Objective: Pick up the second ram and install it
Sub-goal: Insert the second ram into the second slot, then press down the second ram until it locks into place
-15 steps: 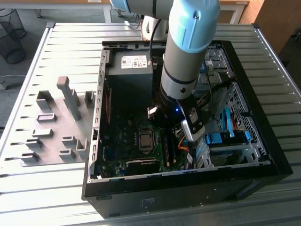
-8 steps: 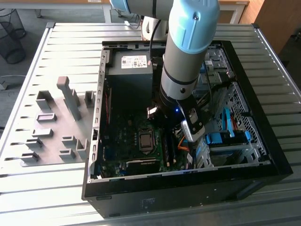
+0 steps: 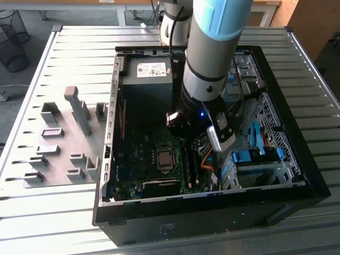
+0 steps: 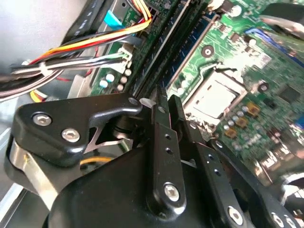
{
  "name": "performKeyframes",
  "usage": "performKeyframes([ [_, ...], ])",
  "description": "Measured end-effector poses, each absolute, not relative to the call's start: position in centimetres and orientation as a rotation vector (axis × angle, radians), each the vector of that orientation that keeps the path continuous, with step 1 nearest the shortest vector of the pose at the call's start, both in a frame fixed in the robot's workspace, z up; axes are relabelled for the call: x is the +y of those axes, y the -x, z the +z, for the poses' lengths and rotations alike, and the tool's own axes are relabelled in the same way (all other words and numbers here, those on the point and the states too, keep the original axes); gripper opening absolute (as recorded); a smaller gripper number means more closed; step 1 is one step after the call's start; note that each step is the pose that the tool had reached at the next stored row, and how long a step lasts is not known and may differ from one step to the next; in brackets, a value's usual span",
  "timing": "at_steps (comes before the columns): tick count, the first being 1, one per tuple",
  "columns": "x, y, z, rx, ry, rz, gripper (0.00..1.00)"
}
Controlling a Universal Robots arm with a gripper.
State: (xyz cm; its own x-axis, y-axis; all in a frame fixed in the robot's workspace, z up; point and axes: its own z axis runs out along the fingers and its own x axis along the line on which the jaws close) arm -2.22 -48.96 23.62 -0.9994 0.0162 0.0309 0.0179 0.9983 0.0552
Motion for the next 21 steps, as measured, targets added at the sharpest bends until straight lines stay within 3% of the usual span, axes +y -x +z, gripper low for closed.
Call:
performKeyframes([
  [6,-49.0,2.2,24.2,-3.110,0.026,-0.087,0.20],
  [8,-49.0,2.2,24.2,-3.110,0.026,-0.086,0.10],
  [21,-49.0,2.2,22.6,-3.110,0.026,-0.089,0.10],
])
